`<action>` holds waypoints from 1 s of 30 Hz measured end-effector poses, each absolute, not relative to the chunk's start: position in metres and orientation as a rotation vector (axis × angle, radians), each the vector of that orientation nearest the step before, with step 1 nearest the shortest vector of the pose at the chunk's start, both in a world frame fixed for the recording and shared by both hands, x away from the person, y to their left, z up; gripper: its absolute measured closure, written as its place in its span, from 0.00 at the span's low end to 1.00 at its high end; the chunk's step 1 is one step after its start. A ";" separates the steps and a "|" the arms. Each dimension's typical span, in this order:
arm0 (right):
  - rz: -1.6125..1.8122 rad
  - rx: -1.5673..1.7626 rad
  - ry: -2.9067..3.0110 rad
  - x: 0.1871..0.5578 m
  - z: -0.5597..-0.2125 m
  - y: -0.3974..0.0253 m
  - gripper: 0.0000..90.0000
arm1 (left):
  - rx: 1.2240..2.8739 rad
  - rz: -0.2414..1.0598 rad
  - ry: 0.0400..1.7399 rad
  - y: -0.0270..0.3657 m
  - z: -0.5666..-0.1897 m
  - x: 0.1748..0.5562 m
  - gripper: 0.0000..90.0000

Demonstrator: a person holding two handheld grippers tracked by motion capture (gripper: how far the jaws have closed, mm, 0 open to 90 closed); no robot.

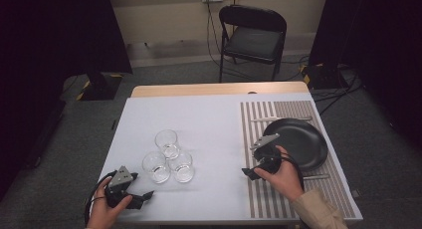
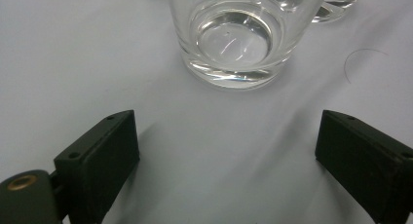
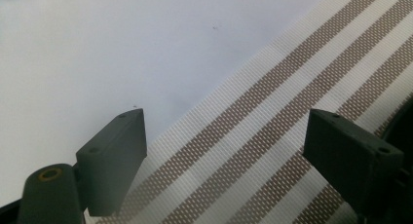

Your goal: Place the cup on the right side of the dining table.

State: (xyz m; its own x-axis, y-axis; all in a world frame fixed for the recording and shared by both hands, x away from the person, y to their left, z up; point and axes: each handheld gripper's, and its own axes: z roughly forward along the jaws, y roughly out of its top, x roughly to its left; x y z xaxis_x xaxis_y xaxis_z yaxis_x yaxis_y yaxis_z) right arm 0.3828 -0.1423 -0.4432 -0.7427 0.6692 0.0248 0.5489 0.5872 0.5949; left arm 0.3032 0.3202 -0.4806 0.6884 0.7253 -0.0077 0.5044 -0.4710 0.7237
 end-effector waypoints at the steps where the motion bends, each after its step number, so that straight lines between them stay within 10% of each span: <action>1: 0.873 1.011 2.628 0.384 -0.441 -0.140 0.17 | 2.172 0.391 0.939 0.320 -0.481 0.303 0.09; 30: 0.850 0.942 2.713 0.392 -0.425 -0.109 0.17 | 2.173 0.392 0.939 0.320 -0.481 0.303 0.09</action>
